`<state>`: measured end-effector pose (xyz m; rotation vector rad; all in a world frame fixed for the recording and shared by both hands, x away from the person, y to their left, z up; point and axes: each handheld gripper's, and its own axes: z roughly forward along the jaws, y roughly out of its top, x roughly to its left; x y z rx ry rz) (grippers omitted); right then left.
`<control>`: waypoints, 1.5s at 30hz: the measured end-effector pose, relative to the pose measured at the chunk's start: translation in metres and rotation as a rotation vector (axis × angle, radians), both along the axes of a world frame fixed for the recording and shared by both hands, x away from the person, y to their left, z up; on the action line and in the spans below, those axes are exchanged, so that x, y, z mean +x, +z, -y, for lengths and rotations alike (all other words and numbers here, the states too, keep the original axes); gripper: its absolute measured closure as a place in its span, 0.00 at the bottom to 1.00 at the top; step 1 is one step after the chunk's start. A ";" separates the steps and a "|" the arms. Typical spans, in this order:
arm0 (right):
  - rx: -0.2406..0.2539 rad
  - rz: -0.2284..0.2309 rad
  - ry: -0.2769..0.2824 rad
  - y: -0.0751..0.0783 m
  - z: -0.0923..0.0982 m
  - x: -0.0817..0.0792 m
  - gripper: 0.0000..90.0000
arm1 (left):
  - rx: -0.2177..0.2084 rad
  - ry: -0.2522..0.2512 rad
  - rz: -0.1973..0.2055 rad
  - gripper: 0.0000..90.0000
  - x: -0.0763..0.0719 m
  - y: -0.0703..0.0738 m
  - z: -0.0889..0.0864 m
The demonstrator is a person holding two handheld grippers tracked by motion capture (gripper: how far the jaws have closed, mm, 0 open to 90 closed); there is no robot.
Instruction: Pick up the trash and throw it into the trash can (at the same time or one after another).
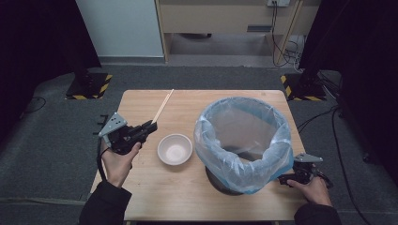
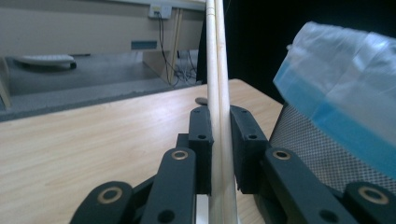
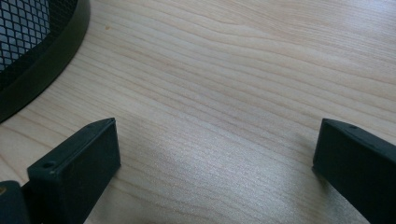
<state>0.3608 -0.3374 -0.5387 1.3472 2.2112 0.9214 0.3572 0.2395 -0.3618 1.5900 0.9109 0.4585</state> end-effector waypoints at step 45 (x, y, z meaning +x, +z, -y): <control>0.000 0.000 0.001 0.000 0.000 0.000 0.01 | -0.125 -0.099 0.243 0.88 -0.022 0.074 0.032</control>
